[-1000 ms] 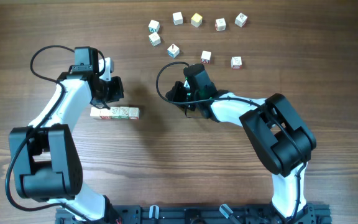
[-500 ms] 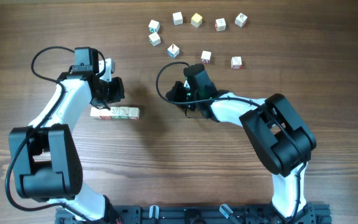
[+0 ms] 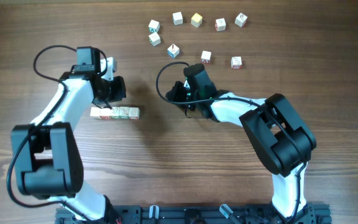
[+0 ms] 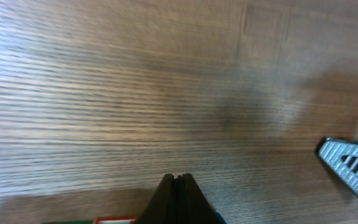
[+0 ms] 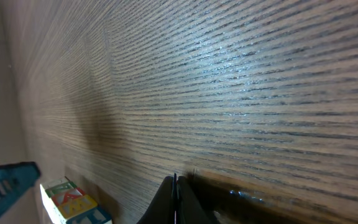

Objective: Form a horizontal line

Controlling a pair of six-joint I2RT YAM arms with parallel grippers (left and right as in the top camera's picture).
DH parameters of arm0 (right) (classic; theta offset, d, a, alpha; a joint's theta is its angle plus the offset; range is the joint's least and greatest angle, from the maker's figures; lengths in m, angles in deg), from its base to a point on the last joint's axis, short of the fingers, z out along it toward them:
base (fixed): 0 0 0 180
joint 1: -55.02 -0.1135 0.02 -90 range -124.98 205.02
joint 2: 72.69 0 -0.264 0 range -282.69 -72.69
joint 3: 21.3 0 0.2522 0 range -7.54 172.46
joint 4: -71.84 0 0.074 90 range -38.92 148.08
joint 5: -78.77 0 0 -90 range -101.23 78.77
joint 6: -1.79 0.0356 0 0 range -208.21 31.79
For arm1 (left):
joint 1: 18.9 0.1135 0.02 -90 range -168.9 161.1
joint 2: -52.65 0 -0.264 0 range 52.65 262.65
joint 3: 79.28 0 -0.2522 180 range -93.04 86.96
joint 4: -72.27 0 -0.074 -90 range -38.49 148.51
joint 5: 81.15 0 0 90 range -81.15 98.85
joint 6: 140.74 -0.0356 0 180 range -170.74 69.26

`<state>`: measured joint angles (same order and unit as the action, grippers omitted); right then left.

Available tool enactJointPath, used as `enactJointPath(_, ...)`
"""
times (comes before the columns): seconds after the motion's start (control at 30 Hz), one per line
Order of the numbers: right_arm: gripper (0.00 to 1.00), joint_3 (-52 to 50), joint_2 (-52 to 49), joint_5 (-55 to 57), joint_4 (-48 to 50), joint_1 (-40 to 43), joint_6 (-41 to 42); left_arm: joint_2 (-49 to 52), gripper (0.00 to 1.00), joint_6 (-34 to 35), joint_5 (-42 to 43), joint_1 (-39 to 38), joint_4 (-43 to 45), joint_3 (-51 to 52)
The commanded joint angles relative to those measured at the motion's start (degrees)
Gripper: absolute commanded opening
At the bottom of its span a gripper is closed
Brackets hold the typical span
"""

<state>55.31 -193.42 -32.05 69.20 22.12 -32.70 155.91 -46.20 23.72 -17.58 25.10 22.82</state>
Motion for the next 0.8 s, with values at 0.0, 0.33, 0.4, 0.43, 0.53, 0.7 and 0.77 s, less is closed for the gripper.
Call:
enactJointPath(0.0,0.05,-1.8,-2.6,4.1,-2.8,0.3,0.2,2.5,0.04,-1.4,0.7,-1.6,0.2,-0.4)
enactJointPath(0.33,0.05,-1.8,-2.6,4.1,-2.8,0.3,0.2,2.5,0.04,-1.3,0.5,-1.9,-2.2,-0.4)
enactJointPath(0.4,0.04,-1.8,-2.6,4.1,-2.8,0.3,0.2,2.5,0.04,-1.3,0.5,-1.9,-2.6,-0.4)
enactJointPath(0.43,0.05,-1.8,-2.6,4.1,-2.8,0.3,0.2,2.5,0.04,-1.3,0.5,-1.9,-2.7,-0.4)
enactJointPath(0.53,0.04,-1.8,-2.6,4.1,-2.8,0.3,0.2,2.5,0.04,-1.3,0.5,-1.9,-3.1,-0.4)
enactJointPath(0.7,0.05,-1.8,-2.6,4.1,-2.8,0.3,0.2,2.5,0.04,-1.3,0.5,-1.9,-3.8,-0.4)
enactJointPath(0.77,0.04,-1.8,-2.6,4.1,-2.8,0.3,0.2,2.5,0.04,-1.3,0.5,-1.9,-4.0,-0.4)
